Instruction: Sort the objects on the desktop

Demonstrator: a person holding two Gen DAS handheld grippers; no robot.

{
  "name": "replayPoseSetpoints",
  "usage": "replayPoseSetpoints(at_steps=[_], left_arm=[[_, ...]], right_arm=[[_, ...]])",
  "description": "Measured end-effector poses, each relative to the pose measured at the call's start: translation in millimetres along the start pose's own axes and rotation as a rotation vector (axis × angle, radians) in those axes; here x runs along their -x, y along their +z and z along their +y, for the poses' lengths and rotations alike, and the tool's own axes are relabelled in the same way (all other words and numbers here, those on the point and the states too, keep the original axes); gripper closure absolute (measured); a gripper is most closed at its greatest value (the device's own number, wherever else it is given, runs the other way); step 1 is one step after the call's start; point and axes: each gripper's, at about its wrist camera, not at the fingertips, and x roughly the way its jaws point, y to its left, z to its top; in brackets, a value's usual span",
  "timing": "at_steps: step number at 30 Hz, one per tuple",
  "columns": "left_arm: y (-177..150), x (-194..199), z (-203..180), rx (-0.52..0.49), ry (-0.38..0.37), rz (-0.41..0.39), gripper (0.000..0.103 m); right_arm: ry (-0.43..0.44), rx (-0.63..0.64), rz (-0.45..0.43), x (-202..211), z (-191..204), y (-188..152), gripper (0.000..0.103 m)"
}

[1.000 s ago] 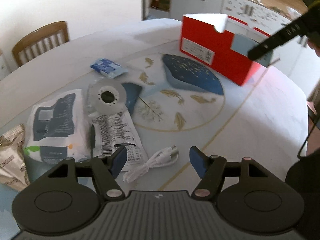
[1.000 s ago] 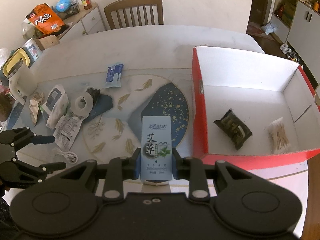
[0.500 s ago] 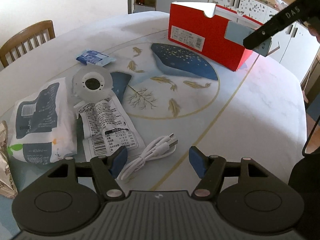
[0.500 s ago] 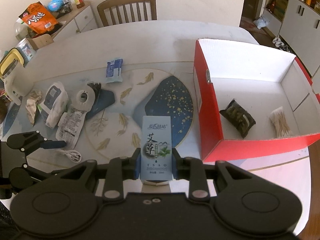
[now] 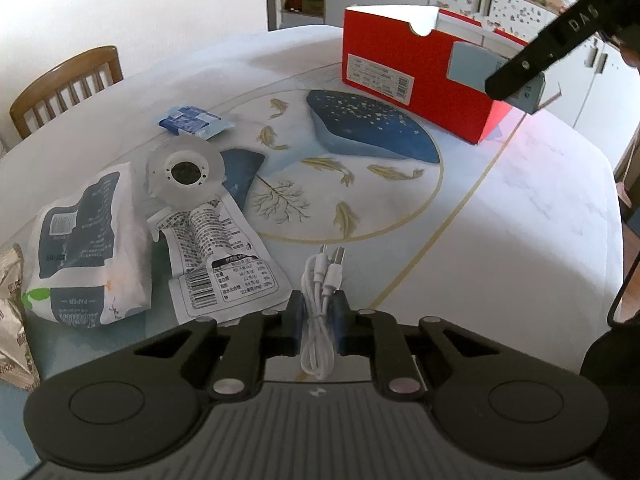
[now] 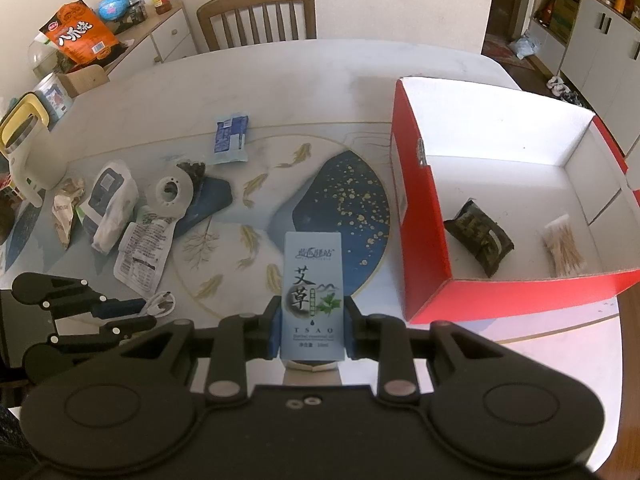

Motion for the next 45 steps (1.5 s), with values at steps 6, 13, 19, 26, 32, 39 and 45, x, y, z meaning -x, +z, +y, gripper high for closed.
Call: replayPoseSetpoints(at_steps=[6,13,19,26,32,39,45], left_arm=[[10.4,6.7,-4.1,0.039,-0.002,-0.033,0.090],[34.2,19.9,-16.5,0.045,-0.003,-0.079,0.090],[66.1,29.0,-33.4,0.029,-0.006,-0.126,0.090],[105.4,25.0,-56.4,0.008,-0.020,-0.178,0.090],[136.4,12.8,-82.1,-0.008,-0.029,-0.206,0.090],[170.8,-5.0,-108.3,0.000,-0.036,-0.216,0.090],[200.0,-22.2,-129.1,-0.012,-0.032,-0.225,0.090]], right_arm=[[0.003,-0.007,-0.009,2.9,-6.7,1.1,0.075],[0.008,-0.009,-0.026,11.1,-18.1,3.5,0.075],[-0.001,-0.001,-0.043,21.6,-31.0,6.8,0.075],[-0.019,-0.001,-0.070,33.5,-60.8,12.7,0.075],[-0.025,0.005,-0.083,38.9,-94.3,17.5,0.075],[-0.038,-0.006,-0.090,37.7,-136.9,22.0,0.075],[-0.051,-0.014,-0.085,33.8,-171.0,23.8,0.075]])
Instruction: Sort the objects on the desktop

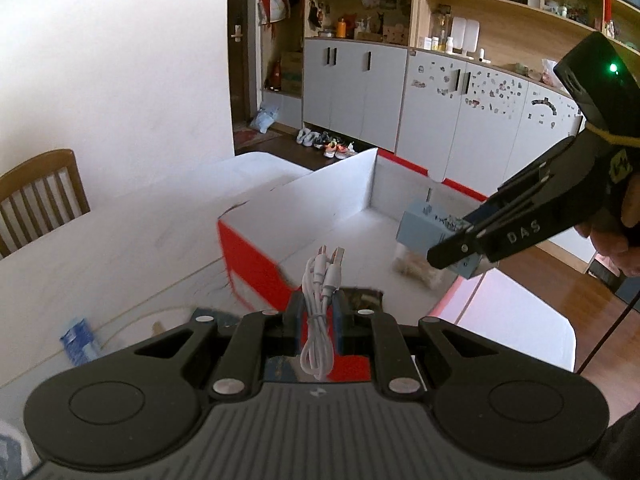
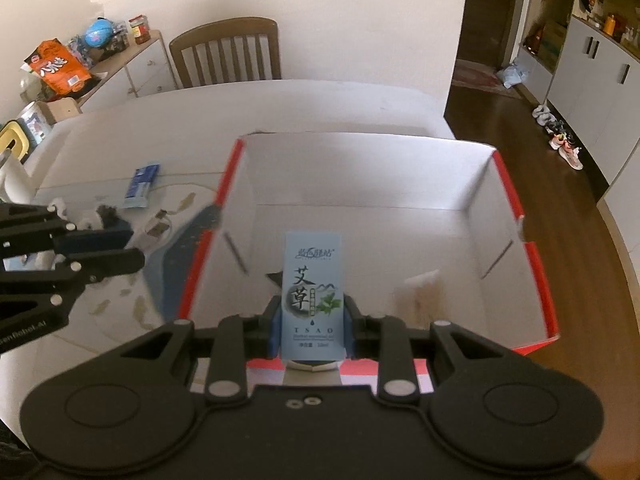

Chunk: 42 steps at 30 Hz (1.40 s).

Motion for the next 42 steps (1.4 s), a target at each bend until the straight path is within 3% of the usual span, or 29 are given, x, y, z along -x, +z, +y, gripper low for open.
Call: replayPoseSetpoints(at_steps=[18,42], left_arm=[[51.7,-88.9,-17.5,0.004,-0.011,0.082,0.090],[83.7,-214.1,-19.3,-0.040,-0.033,0.385,0.090]], right_arm=[[-0.009,-0.013,0.029,-31.5,-48.5,9.1,0.075],[-0.012,0.002,0.192,-110.1,-61.2,14.9,0.076]])
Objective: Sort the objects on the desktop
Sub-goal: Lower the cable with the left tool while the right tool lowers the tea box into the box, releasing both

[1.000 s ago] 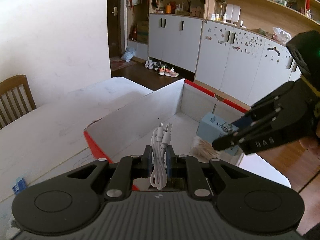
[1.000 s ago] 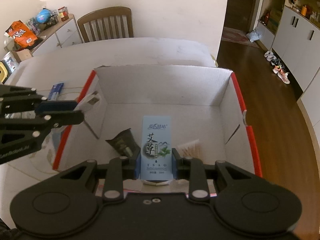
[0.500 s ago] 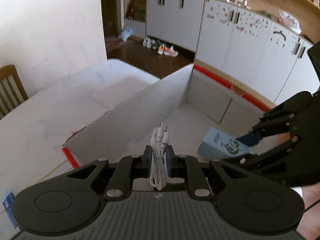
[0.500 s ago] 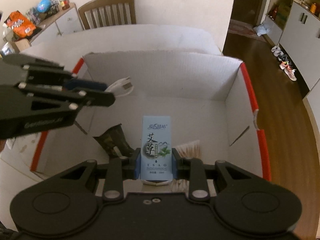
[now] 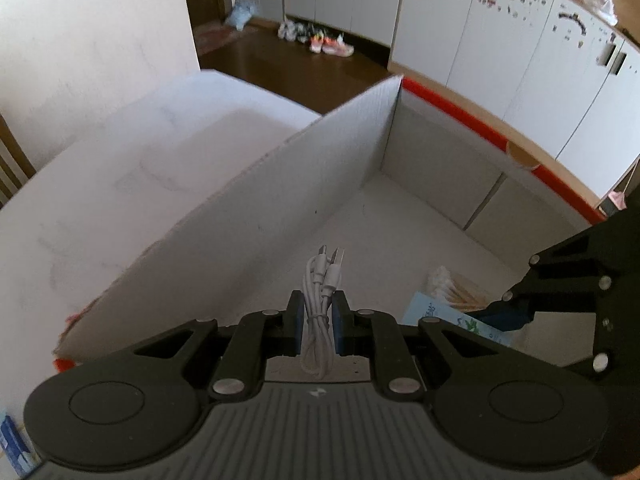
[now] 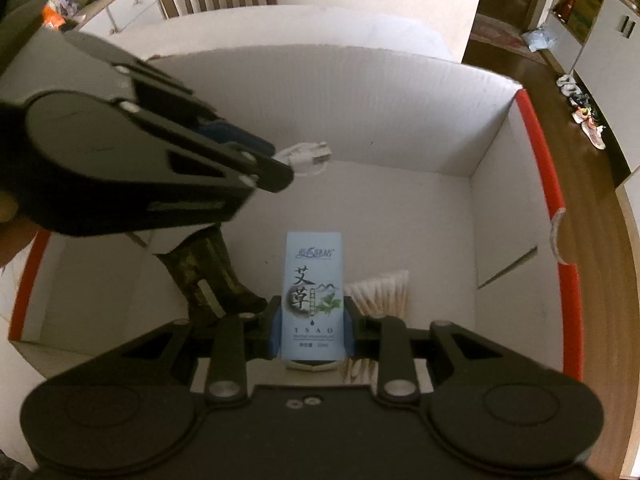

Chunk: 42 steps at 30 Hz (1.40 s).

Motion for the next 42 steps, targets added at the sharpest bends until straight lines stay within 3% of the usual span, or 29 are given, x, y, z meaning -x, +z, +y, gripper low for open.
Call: replayPoseSetpoints(at_steps=[19,32,42], left_arm=[[0.2,-36.2,6.9,0.081,-0.024,0.169,0.090],[0.3,-32.2,16.9,0.108,-0.026,0.174,0.089],[-6.0,2.1,14.6,0.163,-0.048,0.085,0.082]], right_arm=[[-0.015,0.031,0.080,-12.4,2.8,8.2,0.076],[-0.006,-0.011,0.096,-16.0,-5.7,7.1,0.067],[0.011,-0.043,0.040,4.4,-15.4,3.5,0.062]])
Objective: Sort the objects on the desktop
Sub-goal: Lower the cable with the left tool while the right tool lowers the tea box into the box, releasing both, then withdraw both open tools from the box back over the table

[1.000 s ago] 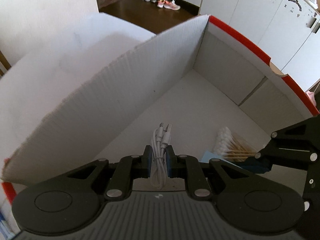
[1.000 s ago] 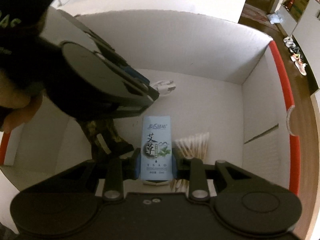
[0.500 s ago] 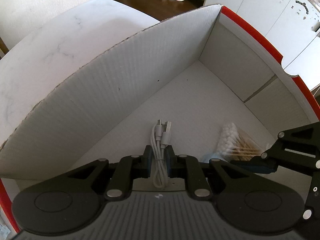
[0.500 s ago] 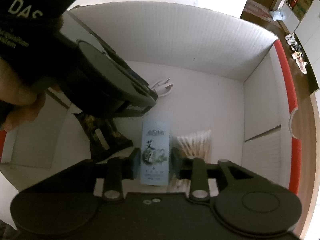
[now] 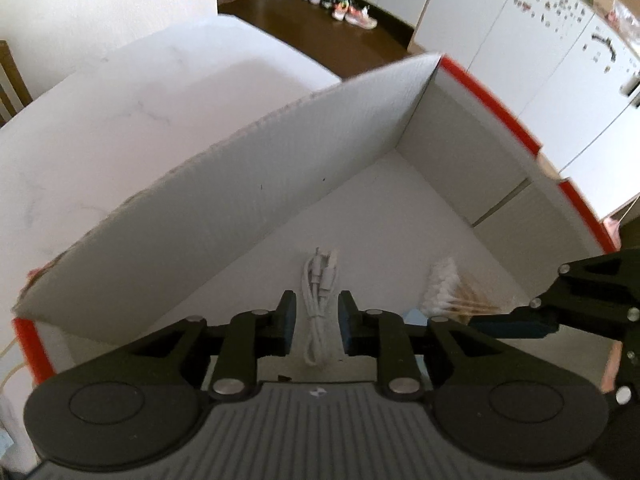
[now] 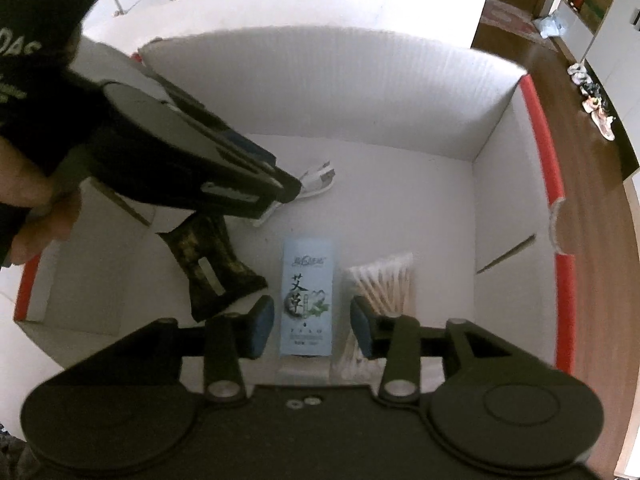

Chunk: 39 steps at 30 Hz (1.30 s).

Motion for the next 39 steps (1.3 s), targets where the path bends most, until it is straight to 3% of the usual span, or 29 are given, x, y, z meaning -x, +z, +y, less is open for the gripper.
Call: replayPoseSetpoints(at_steps=[19,22,25,26,28,29,30,34,39], left_arm=[[-42.1,75.8,-22.9,0.050,-0.038,-0.186,0.082],[-51.0,81.8,-30.1,0.043,-0.037,-0.215,0.082],[-58.8,90.6,-33.2,0.040,-0.041,-0.231,0.082],[-61.8,93.4,-34.4,0.040,-0.041,-0.237,0.077],[-70.7,105.0,-33.1,0.033,-0.040,-0.253,0.051],[-74.4,108.2,-34.0,0.027,-0.038,-0.263,0.028],[-77.8,111.0,-34.5,0.020,-0.039,-0.274,0.021],[-88.6,124.4,-30.3,0.016,-0.053,-0.309,0.021],[-104.4,138.4,-15.7,0.030,-0.072,-0.355,0.005]], right_arm=[[-0.010,-0.021,-0.168,57.7,2.8,-27.3,0.061],[-0.009,-0.024,-0.188,67.3,1.6,-33.1,0.054],[-0.001,-0.036,-0.194,69.9,4.9,-37.0,0.053],[-0.004,-0.038,-0.196,70.4,7.1,-38.2,0.050],[-0.007,-0.039,-0.212,74.4,11.3,-41.5,0.044],[-0.007,-0.041,-0.218,75.6,13.5,-42.2,0.040],[-0.009,-0.045,-0.226,77.0,15.8,-43.2,0.038],[-0.028,-0.072,-0.246,82.8,23.2,-46.0,0.031],[-0.048,-0.086,-0.277,89.6,39.6,-50.2,0.029]])
